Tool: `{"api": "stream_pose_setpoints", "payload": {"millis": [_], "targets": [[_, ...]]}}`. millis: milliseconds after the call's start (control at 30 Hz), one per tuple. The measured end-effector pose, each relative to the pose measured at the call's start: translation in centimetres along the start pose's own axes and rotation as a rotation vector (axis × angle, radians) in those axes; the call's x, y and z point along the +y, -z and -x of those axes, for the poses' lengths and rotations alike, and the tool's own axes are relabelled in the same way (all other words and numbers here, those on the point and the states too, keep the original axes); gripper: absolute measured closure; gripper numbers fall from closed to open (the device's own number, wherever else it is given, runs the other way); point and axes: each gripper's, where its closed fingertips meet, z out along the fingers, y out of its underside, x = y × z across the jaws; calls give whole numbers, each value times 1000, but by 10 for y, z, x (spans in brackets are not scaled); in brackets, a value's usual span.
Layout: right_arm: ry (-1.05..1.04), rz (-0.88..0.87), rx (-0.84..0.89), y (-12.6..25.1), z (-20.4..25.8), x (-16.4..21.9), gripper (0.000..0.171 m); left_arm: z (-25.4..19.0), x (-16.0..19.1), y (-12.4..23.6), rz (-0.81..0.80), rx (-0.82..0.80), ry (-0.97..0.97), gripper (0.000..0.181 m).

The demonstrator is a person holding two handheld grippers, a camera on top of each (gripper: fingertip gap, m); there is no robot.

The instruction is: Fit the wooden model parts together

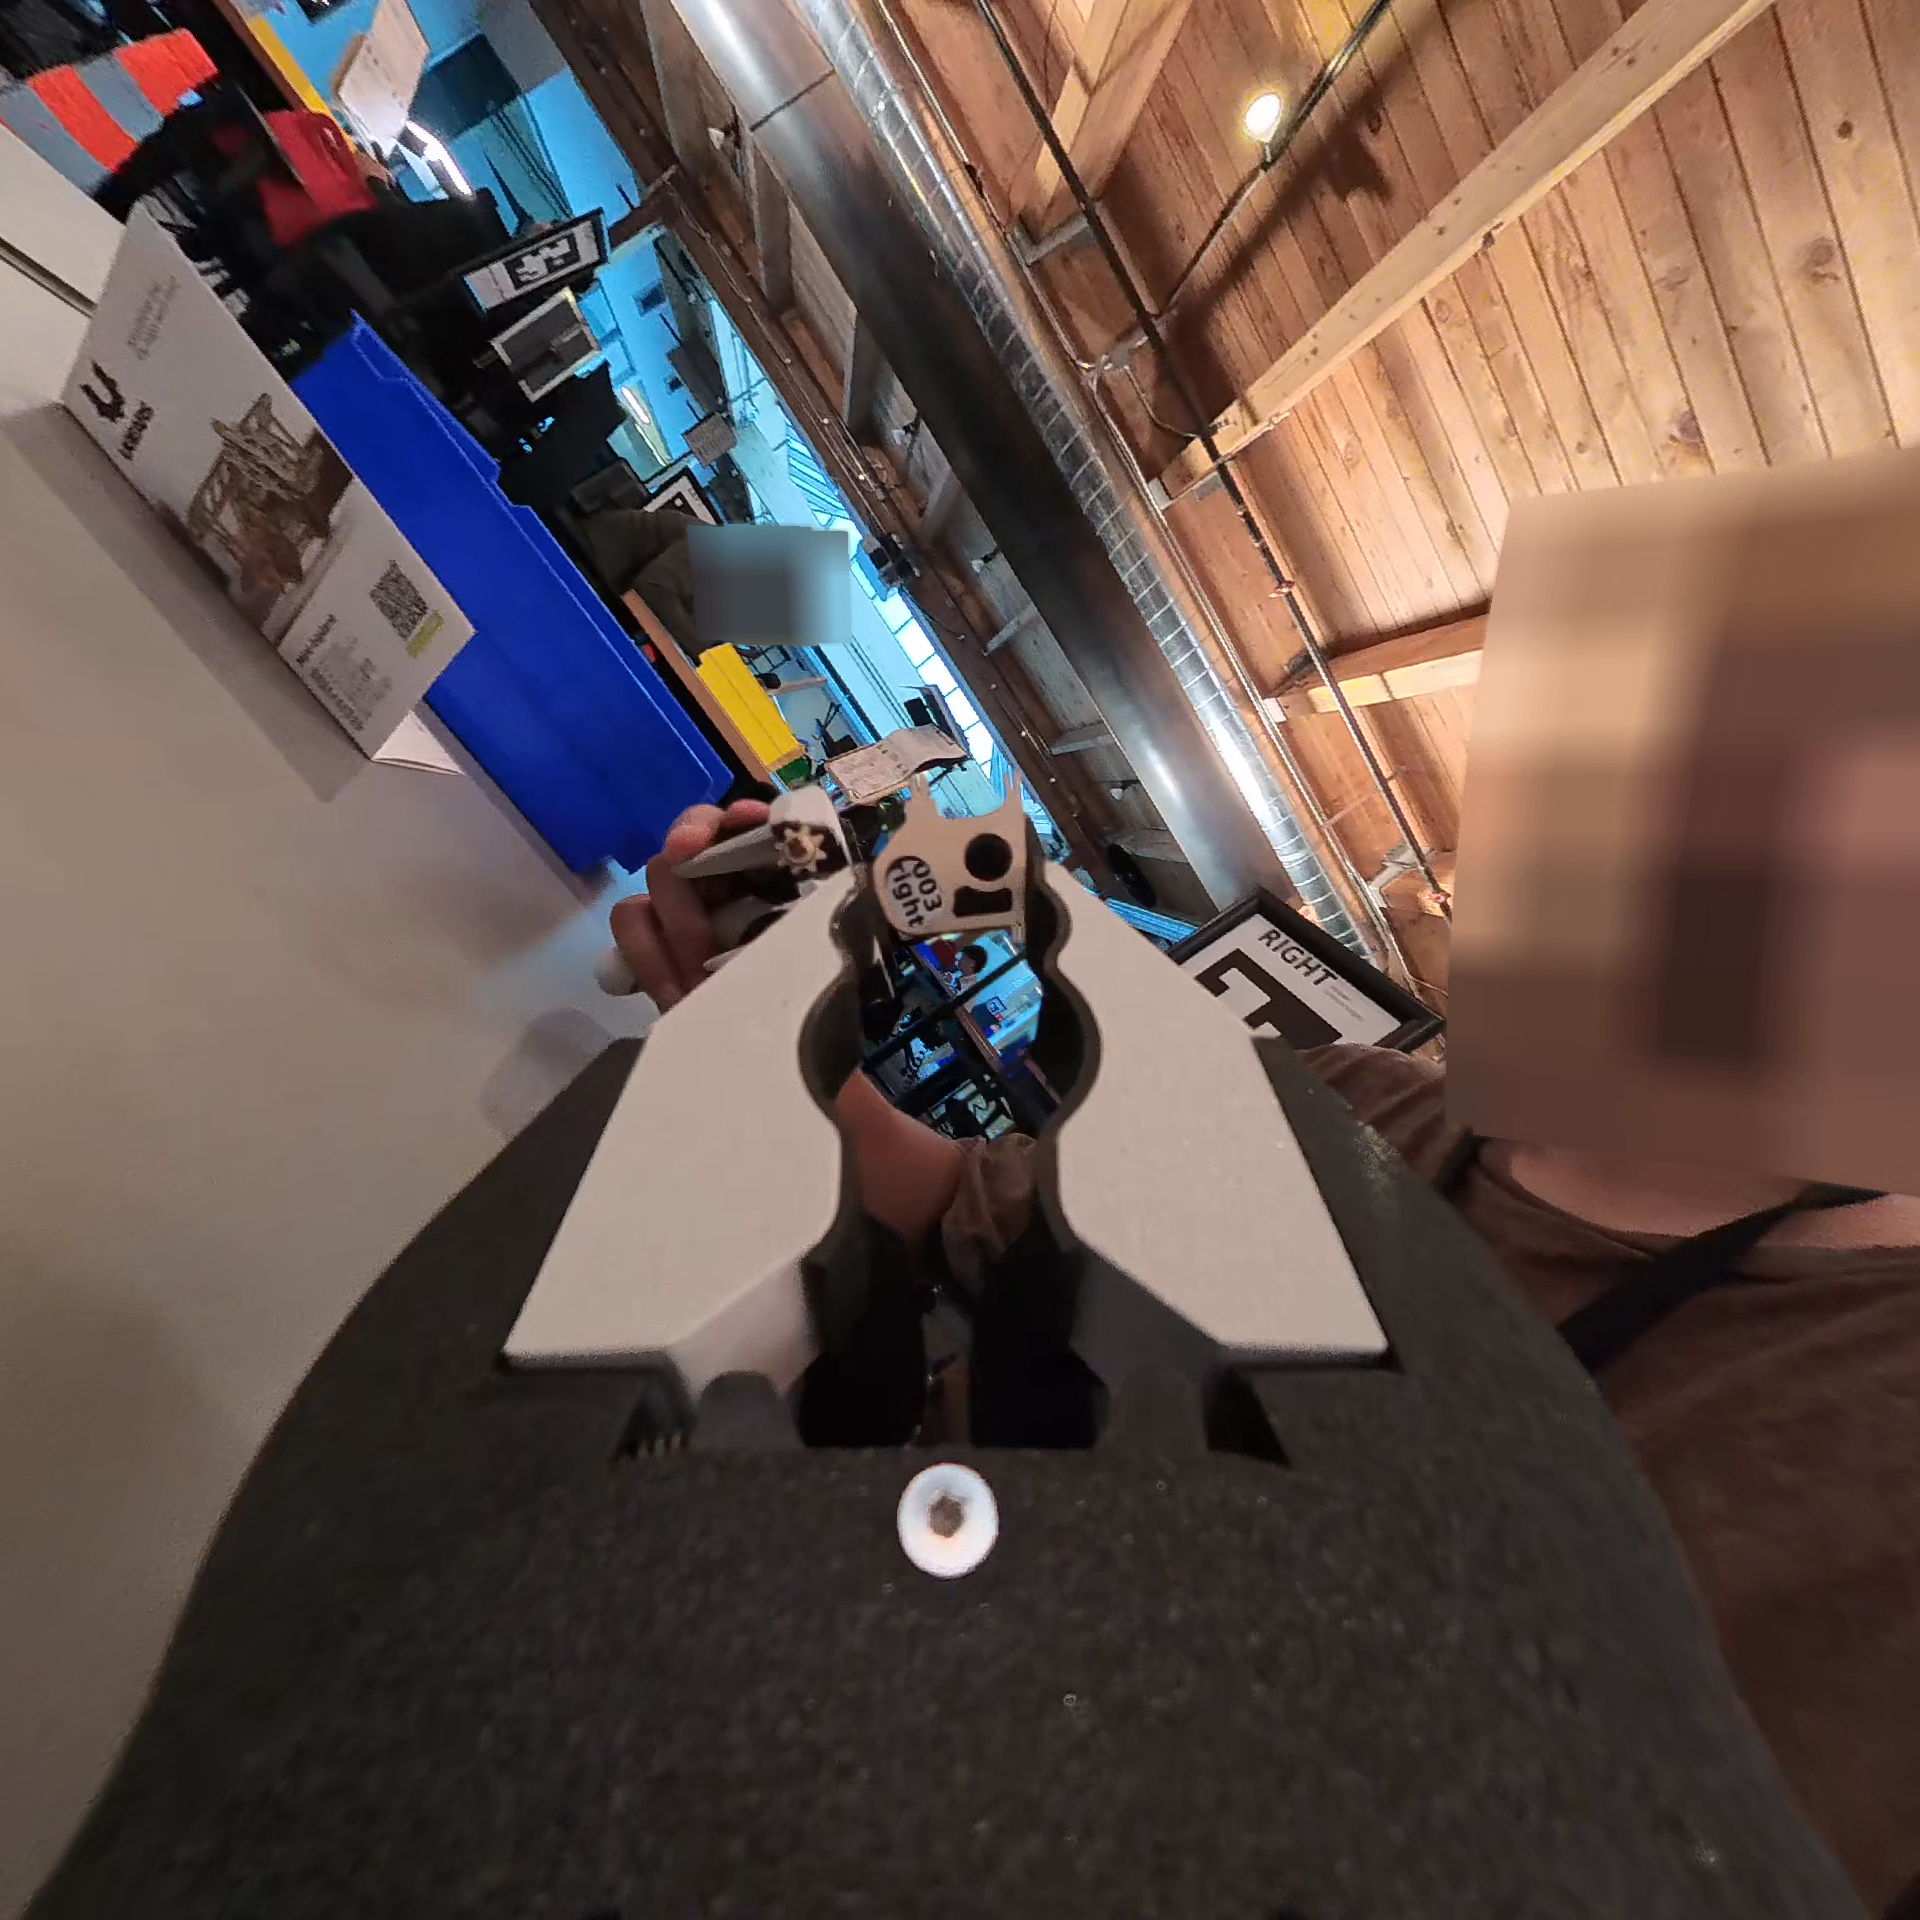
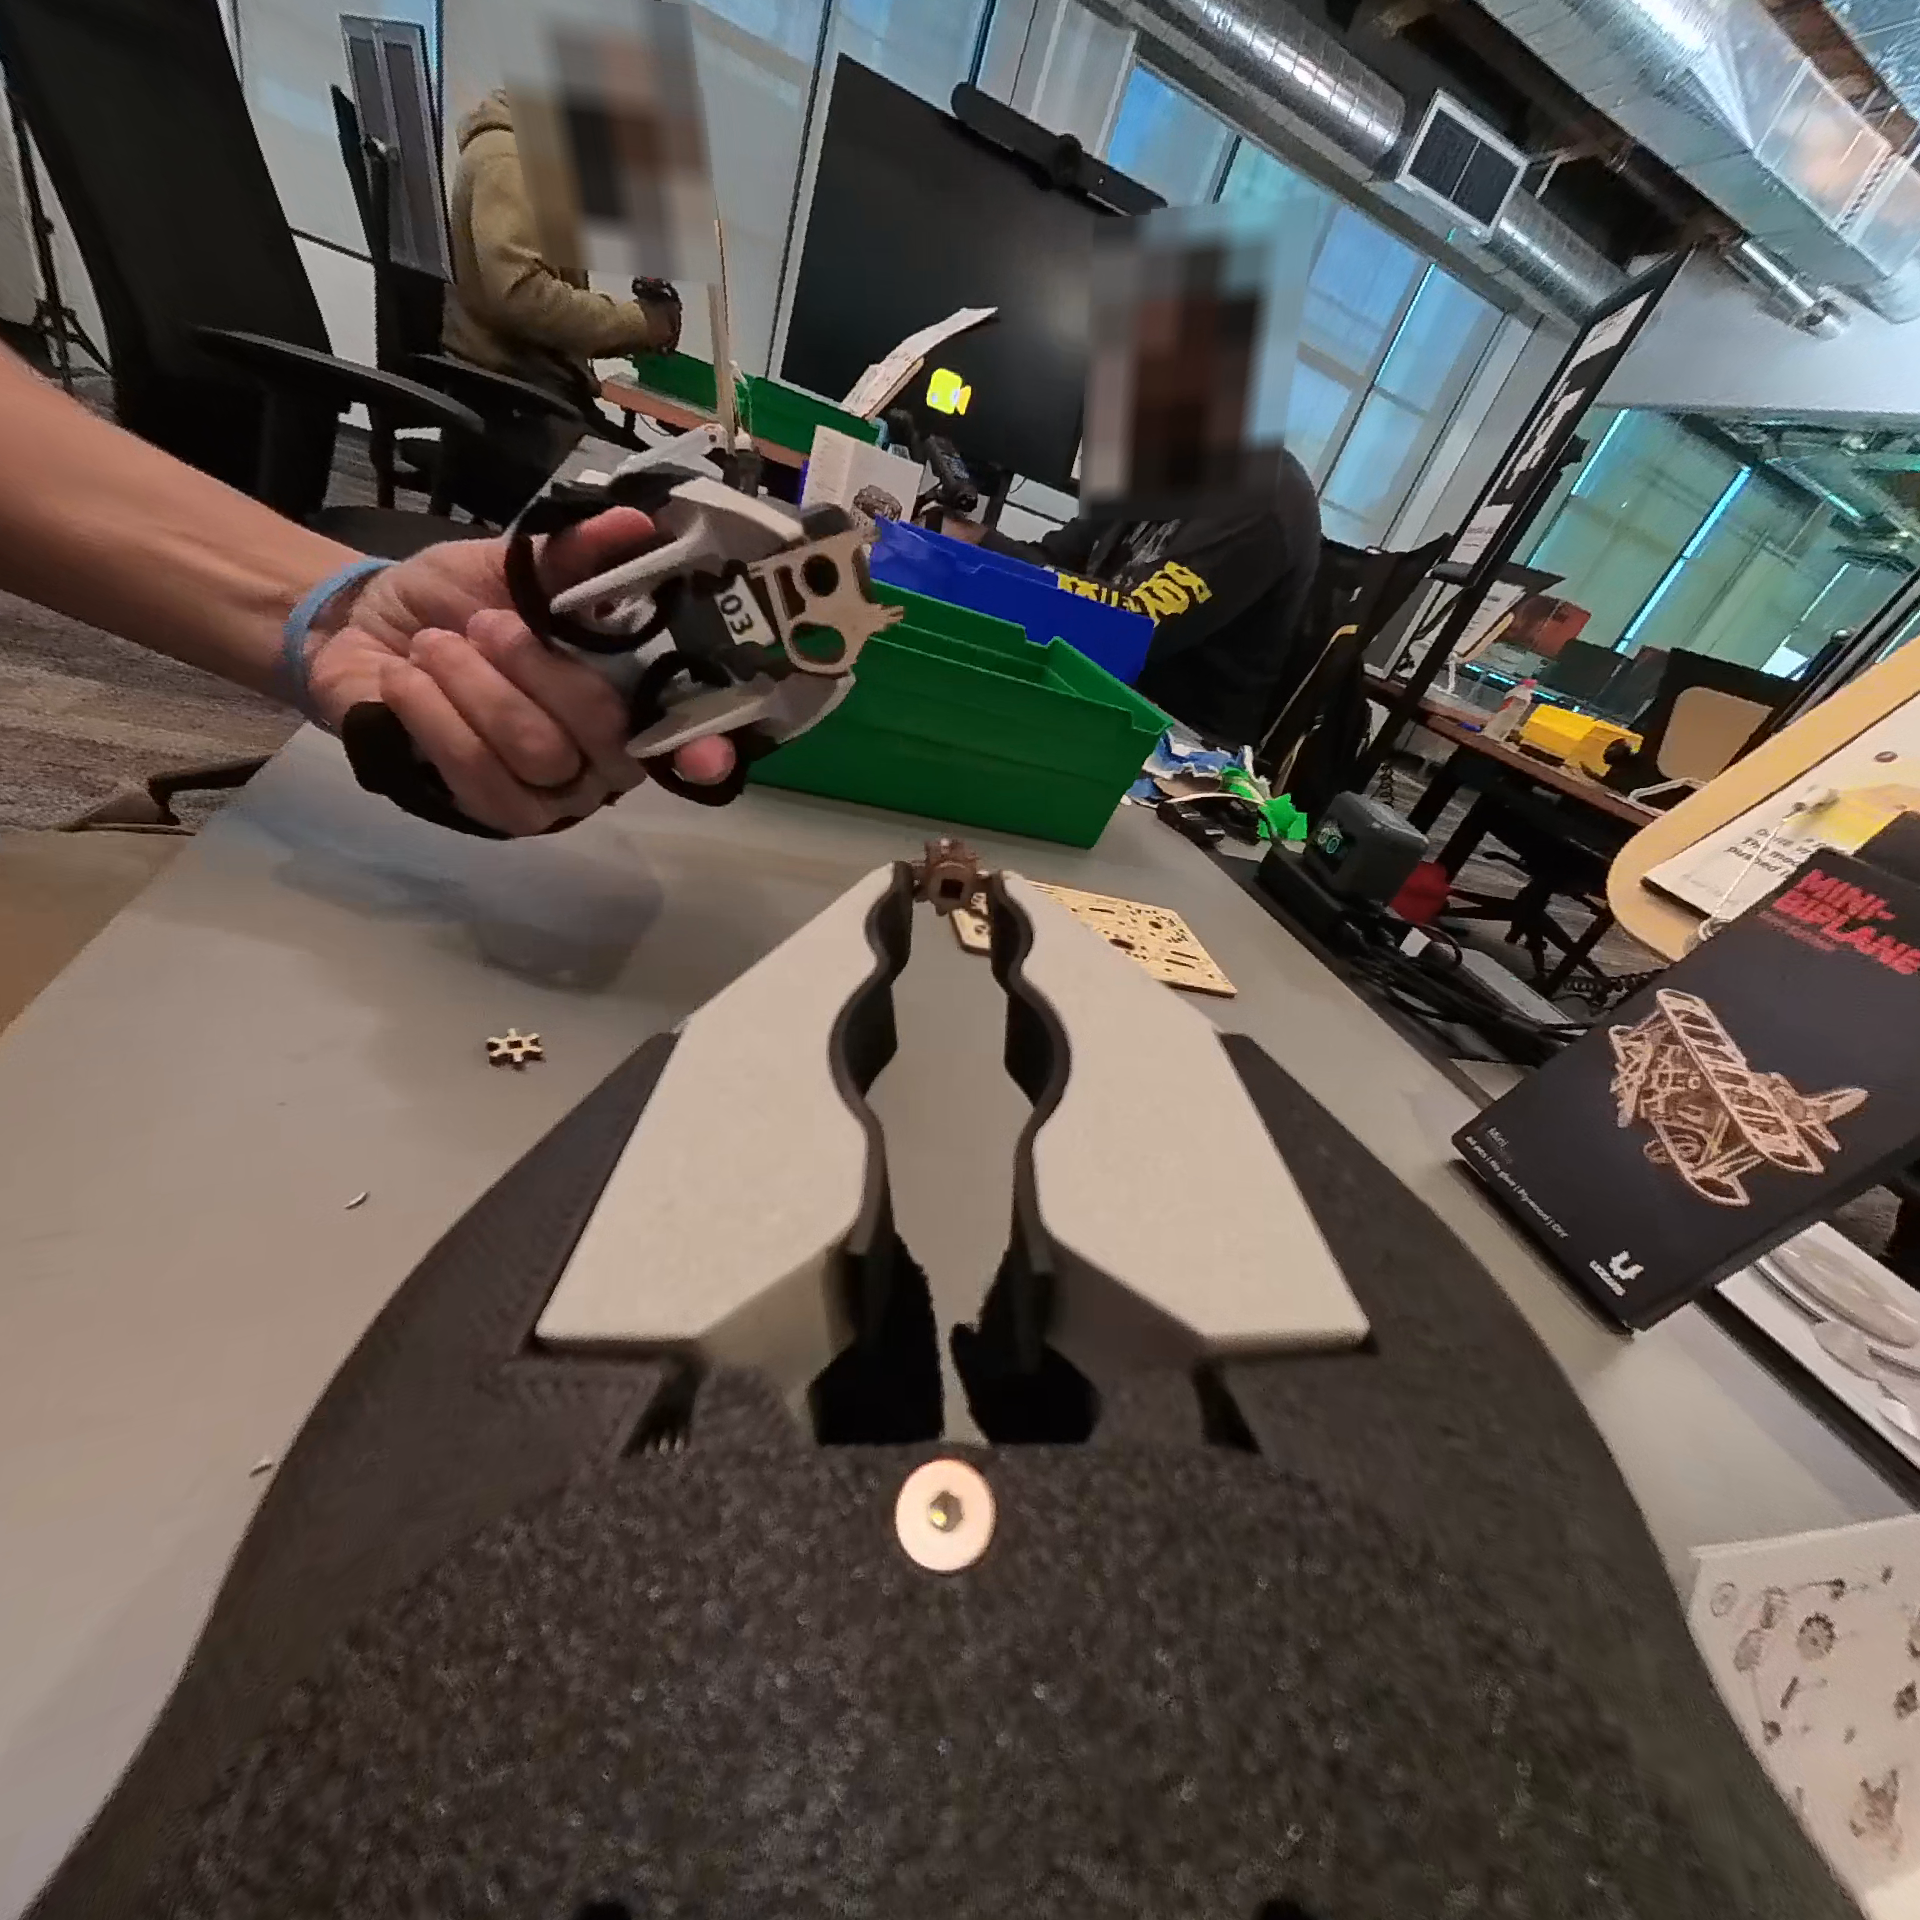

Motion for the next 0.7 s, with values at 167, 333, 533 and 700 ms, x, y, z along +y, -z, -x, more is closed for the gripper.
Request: {"api": "stream_pose_setpoints", "payload": {"millis": [167,333,533,700], "targets": [[-26,8,-20,-5,7,1,158,-2,-5,-12,12,48,-12,155],[-103,2,25,-2,-3,-2,158,-5,-19,-26,6,122,-25,155],[-114,-53,52,10,-10,-25,158,12,-19,-42,50,137,16,155],[-107,-60,78,14,-16,-27,157,20,-10,-55,79,147,60,155]]}}
